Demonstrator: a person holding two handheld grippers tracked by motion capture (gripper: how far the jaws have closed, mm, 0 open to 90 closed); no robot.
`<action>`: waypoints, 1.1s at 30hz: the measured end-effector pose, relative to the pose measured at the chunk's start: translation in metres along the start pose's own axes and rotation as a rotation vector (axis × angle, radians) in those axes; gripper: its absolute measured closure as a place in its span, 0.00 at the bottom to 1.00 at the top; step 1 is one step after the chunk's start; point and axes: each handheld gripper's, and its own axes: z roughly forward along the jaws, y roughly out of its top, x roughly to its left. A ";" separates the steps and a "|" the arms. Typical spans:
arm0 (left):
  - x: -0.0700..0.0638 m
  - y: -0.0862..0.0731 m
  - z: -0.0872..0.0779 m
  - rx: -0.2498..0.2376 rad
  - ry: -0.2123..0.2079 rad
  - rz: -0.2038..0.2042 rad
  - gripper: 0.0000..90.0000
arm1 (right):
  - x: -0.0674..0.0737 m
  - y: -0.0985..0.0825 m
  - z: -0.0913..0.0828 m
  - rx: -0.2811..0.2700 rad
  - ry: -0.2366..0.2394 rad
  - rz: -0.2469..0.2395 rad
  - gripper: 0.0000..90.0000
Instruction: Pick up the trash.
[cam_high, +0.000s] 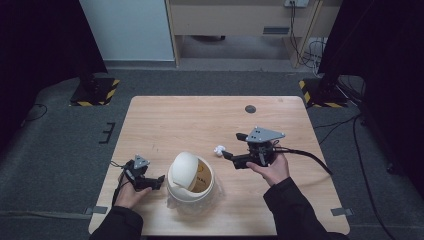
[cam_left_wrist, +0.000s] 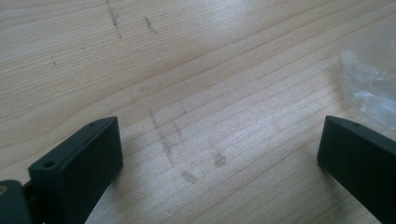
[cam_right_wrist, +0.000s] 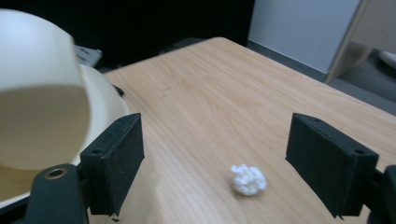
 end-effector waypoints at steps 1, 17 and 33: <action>0.000 0.000 0.000 0.000 0.000 0.000 0.00 | 0.000 0.000 0.000 0.000 0.000 0.000 0.21; 0.000 0.000 0.000 0.000 0.000 0.000 0.00 | -0.023 0.003 0.035 0.038 -0.100 -0.004 0.26; 0.000 0.000 0.000 0.000 0.000 0.000 0.00 | -0.027 -0.021 0.082 0.213 -0.120 -0.045 0.33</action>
